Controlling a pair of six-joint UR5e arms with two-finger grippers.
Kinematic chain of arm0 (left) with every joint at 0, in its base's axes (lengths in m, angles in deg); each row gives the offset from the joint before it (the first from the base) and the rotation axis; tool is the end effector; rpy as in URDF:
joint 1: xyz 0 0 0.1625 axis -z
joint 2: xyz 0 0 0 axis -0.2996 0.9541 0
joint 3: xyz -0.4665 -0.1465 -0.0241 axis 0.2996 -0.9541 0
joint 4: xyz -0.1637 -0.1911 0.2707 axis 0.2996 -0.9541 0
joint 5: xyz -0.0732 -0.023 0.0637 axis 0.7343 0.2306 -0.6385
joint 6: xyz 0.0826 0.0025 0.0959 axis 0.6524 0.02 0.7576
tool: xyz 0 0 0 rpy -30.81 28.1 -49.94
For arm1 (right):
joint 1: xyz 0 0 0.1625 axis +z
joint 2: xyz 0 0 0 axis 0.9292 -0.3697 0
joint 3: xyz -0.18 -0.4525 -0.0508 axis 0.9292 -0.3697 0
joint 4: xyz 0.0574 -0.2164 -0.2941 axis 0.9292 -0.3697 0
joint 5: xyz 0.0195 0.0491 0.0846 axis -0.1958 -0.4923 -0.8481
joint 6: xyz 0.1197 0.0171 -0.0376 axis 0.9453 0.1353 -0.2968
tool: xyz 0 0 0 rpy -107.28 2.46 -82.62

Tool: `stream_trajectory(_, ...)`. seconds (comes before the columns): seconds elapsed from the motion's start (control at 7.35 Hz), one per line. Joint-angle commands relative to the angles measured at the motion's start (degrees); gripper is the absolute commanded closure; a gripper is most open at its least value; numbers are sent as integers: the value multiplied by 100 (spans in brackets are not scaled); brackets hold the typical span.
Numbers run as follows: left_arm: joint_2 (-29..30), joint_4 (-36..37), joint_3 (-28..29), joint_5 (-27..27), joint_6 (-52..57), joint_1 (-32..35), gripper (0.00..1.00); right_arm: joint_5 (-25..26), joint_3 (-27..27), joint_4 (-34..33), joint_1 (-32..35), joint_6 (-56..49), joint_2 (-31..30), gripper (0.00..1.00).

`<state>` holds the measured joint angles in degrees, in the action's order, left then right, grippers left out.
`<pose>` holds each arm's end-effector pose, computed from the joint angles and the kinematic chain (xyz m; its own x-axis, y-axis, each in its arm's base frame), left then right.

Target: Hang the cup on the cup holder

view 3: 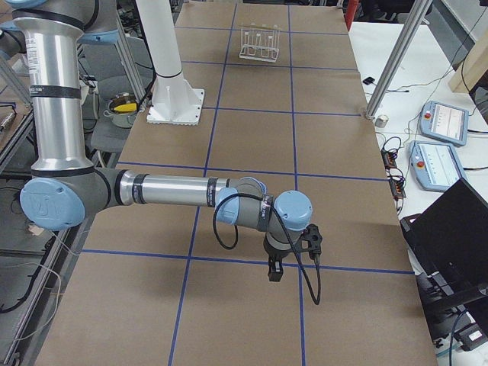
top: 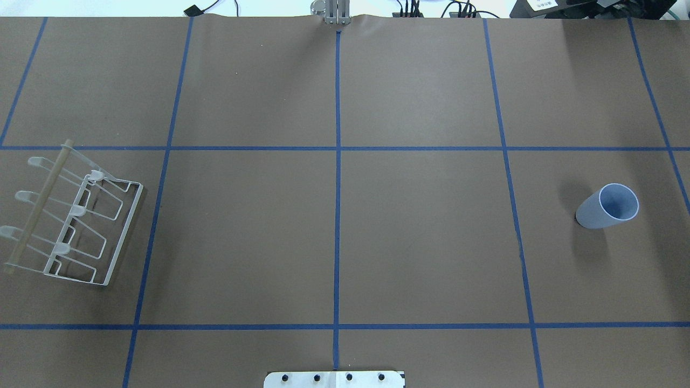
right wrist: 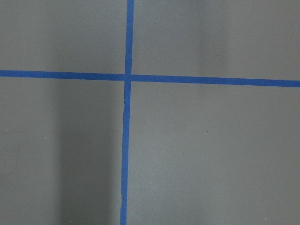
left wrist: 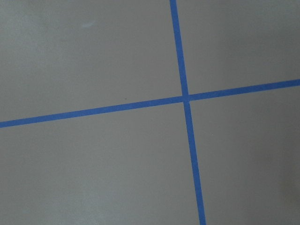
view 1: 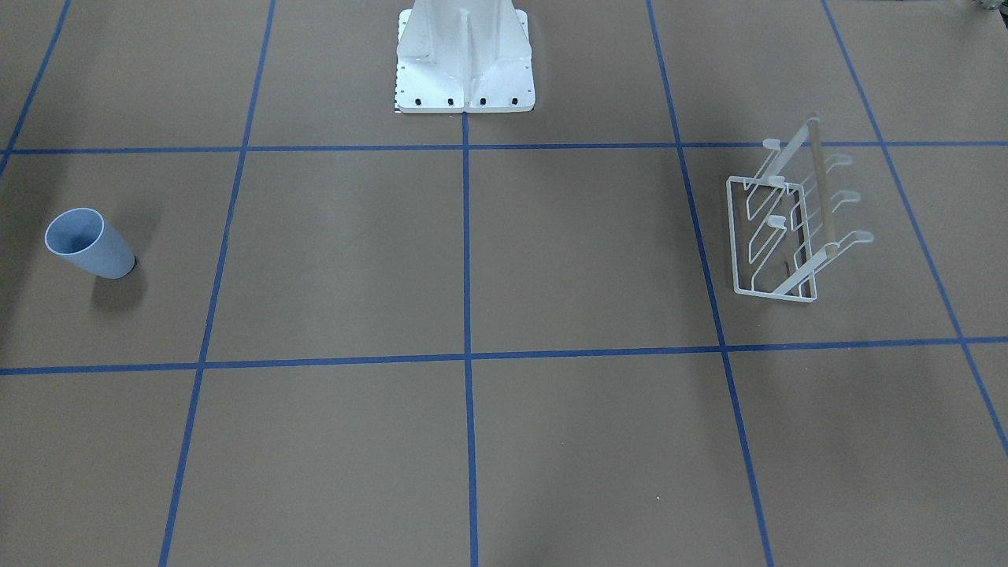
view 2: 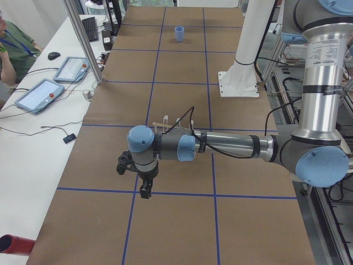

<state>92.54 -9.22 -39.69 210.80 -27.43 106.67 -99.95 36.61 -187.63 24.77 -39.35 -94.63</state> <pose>-0.0444 -0.4437 0.7217 0.7482 0.1404 -0.6485 -0.1020 0.9901 0.0967 0.0690 -0.4397 0.7523 0.7121 -0.0328 0.7013 0.0642 0.9978 -0.0186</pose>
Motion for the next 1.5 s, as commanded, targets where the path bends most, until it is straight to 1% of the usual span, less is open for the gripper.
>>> stream_trajectory(0.0, -6, 15, -14, 0, 0, -3, 2, -1, 27, 9, 0, -25, 0, 0)
stream_trajectory(0.68, 46, 32, -14, -17, 9, -11, 2, -1, 79, 9, 0, -17, -9, 0)
stream_trajectory(0.82, 64, 32, -75, 9, 9, -11, 2, -1, 158, 9, 0, -17, 9, 0)
stream_trajectory(0.95, 55, 6, -128, -17, 17, -20, 2, 8, 394, 9, -17, 1, 61, 0)
stream_trajectory(1.09, 64, -55, -155, 35, 26, -29, 2, 34, 962, 0, -174, 1, 131, 0)
stream_trajectory(1.22, 12, -64, -242, 35, 44, -20, 2, -70, 1185, 0, -280, 53, 158, 0)
stream_trajectory(1.36, 11, -73, -243, 44, 35, -20, 2, -141, 1152, 9, -499, 297, 88, 0)
